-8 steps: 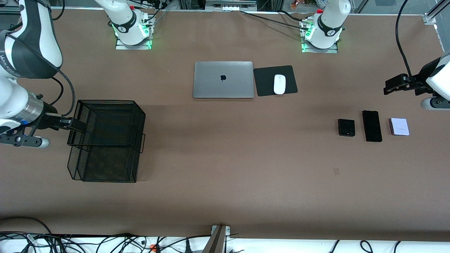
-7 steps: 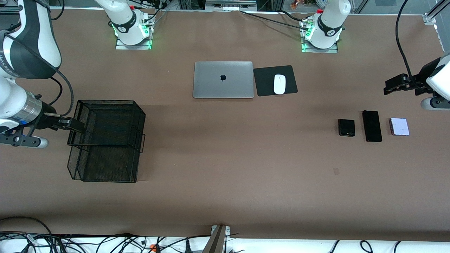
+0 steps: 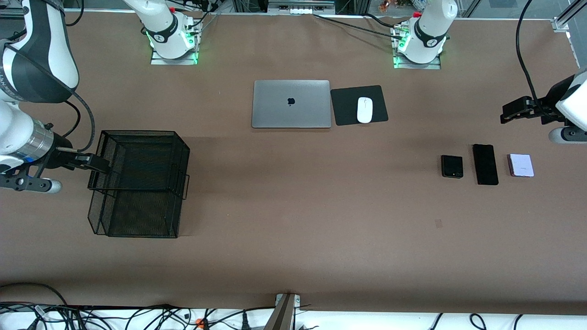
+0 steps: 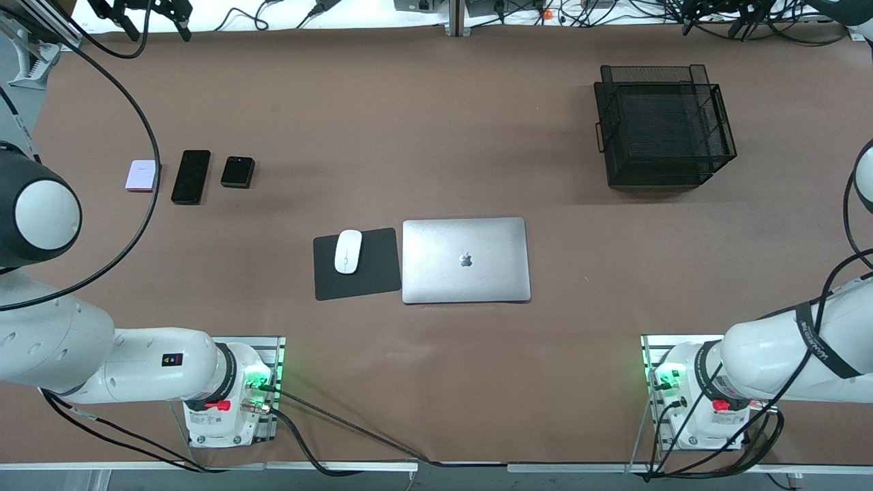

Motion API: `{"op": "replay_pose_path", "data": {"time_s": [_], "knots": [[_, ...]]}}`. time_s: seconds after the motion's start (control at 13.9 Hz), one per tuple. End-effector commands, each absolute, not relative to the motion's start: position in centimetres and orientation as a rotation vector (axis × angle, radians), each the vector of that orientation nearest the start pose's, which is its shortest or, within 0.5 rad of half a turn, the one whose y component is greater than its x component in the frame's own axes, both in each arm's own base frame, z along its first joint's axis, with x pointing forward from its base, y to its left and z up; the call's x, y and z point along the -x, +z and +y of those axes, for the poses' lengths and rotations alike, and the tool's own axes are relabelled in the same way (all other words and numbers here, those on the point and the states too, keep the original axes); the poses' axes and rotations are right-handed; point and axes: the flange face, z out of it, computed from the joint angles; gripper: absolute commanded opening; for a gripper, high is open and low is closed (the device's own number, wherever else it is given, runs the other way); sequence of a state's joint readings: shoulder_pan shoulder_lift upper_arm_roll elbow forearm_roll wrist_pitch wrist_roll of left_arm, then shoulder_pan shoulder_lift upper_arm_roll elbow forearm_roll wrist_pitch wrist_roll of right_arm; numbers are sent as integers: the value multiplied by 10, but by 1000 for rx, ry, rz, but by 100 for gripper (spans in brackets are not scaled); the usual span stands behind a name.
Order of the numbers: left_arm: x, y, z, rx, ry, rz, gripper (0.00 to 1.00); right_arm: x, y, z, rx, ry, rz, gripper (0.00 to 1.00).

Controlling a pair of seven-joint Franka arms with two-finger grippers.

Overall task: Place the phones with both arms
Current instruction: 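Reach the left gripper over the small black flip phone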

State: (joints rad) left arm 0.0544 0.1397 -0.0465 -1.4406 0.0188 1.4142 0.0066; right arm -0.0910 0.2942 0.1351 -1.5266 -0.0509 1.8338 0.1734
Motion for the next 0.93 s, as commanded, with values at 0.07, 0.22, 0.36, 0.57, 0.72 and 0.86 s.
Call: {"op": "replay_pose_path", "data": {"time_s": [0.07,0.22,0.36,0.57,0.72,0.86], "knots": [[-594,554,5,3125,363,0,100,-651,500,12,3123,-27,181,100],[-598,537,10,3107,400,23,100,-651,500,13,3114,-25,184,100],[-605,506,17,3086,361,91,100,-651,500,14,3114,-23,181,100],[-606,453,39,3101,293,124,100,-651,500,14,3114,-23,181,100],[-602,416,43,3105,262,123,100,-650,499,14,3113,-13,184,100],[-593,375,47,3110,186,117,100,-649,496,14,3112,-1,184,100]]}}
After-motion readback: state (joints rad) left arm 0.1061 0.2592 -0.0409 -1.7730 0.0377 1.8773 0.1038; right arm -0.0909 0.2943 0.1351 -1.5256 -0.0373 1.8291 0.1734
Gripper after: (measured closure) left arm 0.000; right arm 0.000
